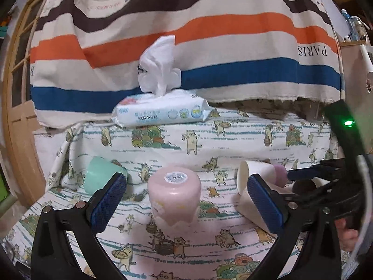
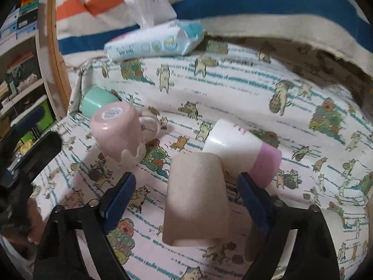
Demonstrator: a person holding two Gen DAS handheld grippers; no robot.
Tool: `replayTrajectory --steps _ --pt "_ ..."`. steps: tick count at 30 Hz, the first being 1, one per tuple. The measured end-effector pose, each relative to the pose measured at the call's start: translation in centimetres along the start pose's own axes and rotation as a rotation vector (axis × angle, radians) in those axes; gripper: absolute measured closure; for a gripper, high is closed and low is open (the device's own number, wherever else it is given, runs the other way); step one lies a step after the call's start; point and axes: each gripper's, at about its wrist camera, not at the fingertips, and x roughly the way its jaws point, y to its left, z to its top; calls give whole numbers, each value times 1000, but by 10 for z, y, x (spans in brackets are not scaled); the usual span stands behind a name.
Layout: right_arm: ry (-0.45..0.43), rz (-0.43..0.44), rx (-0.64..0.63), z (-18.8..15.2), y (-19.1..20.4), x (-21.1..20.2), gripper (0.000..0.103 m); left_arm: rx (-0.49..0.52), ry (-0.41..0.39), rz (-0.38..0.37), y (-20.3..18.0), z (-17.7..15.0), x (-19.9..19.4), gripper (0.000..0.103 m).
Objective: Flip cup upside down
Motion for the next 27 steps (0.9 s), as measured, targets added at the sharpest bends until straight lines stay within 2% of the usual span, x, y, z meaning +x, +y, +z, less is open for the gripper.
replayTrajectory --steps 4,7,12,14,17,24,27 --pt "46 -24 6 -2 -3 24 22 -4 10 10 0 0 1 0" --pt "54 -72 -41 -4 1 32 22 -35 15 13 7 0 2 0" --pt "89 -95 -79 -2 5 43 23 -90 55 -14 17 0 9 0" --pt "119 -89 -87 0 5 50 31 -97 52 -12 19 0 9 0" --pt "179 -71 -74 0 4 62 34 -100 46 -8 20 1 7 0" --pt "163 -41 -34 -8 3 50 34 -99 48 -18 20 1 7 0" --pt "124 -38 -20 -13 5 29 34 -91 43 -17 19 1 6 0"
